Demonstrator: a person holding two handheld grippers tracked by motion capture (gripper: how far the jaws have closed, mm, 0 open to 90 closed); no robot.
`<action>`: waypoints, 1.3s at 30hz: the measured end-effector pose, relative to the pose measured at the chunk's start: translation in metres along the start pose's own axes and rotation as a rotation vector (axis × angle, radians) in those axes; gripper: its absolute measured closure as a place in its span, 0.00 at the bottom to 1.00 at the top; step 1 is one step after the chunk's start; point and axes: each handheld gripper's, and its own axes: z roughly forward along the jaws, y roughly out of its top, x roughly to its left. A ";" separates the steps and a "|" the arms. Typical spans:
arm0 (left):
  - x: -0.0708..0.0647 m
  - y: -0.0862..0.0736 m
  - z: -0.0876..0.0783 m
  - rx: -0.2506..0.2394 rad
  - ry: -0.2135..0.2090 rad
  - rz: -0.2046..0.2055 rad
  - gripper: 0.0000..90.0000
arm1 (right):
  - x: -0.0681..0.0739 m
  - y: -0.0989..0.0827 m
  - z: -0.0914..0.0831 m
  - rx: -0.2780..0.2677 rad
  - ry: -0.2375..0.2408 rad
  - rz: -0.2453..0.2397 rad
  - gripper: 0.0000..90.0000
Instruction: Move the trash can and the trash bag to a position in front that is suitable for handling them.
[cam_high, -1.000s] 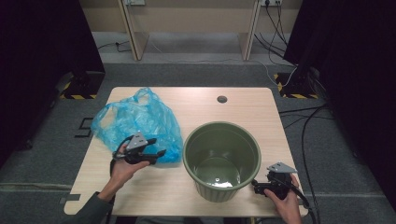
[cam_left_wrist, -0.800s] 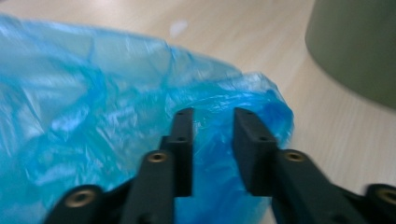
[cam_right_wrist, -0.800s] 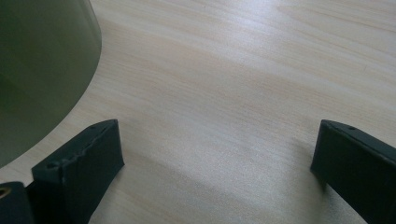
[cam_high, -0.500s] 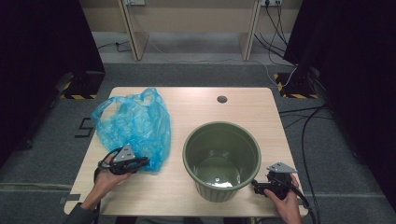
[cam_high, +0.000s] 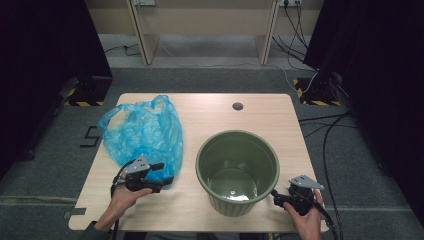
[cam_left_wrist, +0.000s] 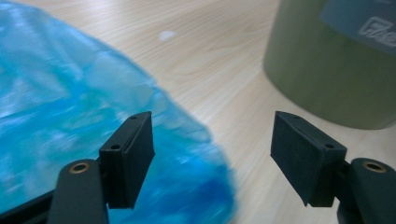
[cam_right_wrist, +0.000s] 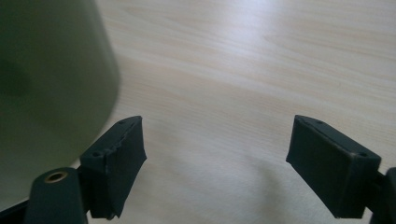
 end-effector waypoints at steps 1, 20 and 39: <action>-0.003 0.003 0.002 0.002 -0.001 0.005 0.31 | 0.003 0.001 -0.005 -0.014 -0.005 0.003 0.21; -0.050 0.023 0.039 0.044 -0.085 0.072 0.27 | 0.049 0.008 -0.003 0.010 0.089 -0.081 0.27; -0.013 0.036 0.039 0.008 0.002 0.006 0.26 | 0.052 0.054 0.042 0.016 0.056 -0.146 0.27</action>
